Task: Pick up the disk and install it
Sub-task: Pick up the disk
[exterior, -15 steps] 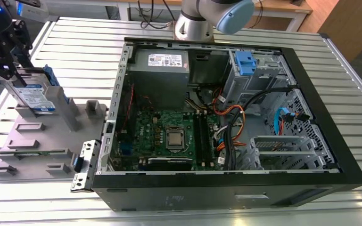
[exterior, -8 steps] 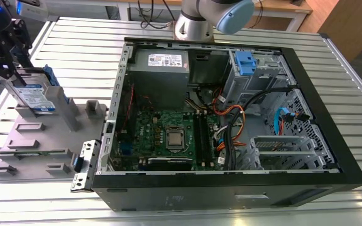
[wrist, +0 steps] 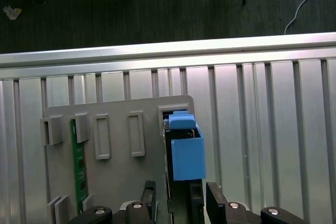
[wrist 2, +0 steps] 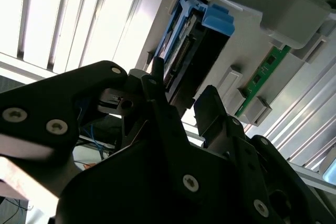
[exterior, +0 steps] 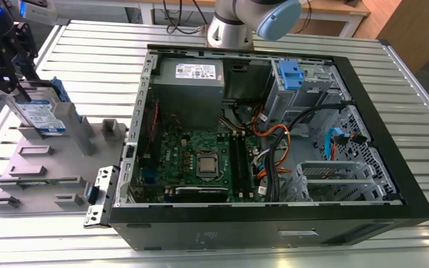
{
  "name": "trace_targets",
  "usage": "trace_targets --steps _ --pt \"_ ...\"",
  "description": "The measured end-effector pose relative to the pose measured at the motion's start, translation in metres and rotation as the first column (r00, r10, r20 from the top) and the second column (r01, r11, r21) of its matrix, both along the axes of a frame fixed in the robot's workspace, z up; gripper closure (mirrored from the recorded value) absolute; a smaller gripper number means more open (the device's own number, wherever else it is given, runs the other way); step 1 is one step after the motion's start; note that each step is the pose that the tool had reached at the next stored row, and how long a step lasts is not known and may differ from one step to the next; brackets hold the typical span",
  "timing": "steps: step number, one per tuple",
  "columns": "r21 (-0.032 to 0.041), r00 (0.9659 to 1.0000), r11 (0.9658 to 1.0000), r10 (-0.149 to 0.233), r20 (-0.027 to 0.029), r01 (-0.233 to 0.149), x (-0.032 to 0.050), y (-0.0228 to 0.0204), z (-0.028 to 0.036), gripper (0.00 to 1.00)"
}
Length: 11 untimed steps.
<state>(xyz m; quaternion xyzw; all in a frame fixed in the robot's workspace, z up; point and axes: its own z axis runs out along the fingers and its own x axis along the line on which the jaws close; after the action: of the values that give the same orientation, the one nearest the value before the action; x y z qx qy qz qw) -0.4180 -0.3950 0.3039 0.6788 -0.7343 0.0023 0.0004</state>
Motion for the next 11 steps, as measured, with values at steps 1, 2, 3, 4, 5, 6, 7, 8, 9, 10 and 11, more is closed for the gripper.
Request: trace_targets --steps 1,2,3,4,5,6,7,8,9,10,11 --pt "0.0000 1.0000 1.0000 0.000 0.0000 0.000 0.0000 0.0000 0.0000 0.50" --pt "0.0001 1.0000 1.0000 0.000 0.0001 0.000 0.0000 0.0000 0.0000 0.50" --pt "0.0000 1.0000 1.0000 0.000 0.0000 0.000 0.0000 0.0000 0.0000 0.50" --pt "0.0000 1.0000 1.0000 0.000 0.0000 0.000 0.0000 0.0000 0.0000 0.50" --pt "0.0000 1.0000 1.0000 0.000 0.0000 0.000 0.0000 0.0001 0.0000 0.50" --pt "0.0000 1.0000 1.0000 0.000 0.0000 0.000 0.0000 0.0001 0.0000 0.51" --pt "0.0000 1.0000 1.0000 0.000 0.0000 0.000 0.0000 0.0001 0.0000 0.51" --pt "0.0000 1.0000 1.0000 0.000 0.0000 0.000 0.0000 0.0001 0.0000 0.58" --pt "0.0000 1.0000 1.0000 0.000 0.0000 0.000 0.0000 0.0001 0.0000 0.58" --pt "0.0000 1.0000 1.0000 0.000 0.0000 0.000 0.0000 0.0001 0.0000 0.58" --pt "0.0000 1.0000 1.0000 0.000 0.0000 0.000 0.0000 0.0001 0.0000 0.58"
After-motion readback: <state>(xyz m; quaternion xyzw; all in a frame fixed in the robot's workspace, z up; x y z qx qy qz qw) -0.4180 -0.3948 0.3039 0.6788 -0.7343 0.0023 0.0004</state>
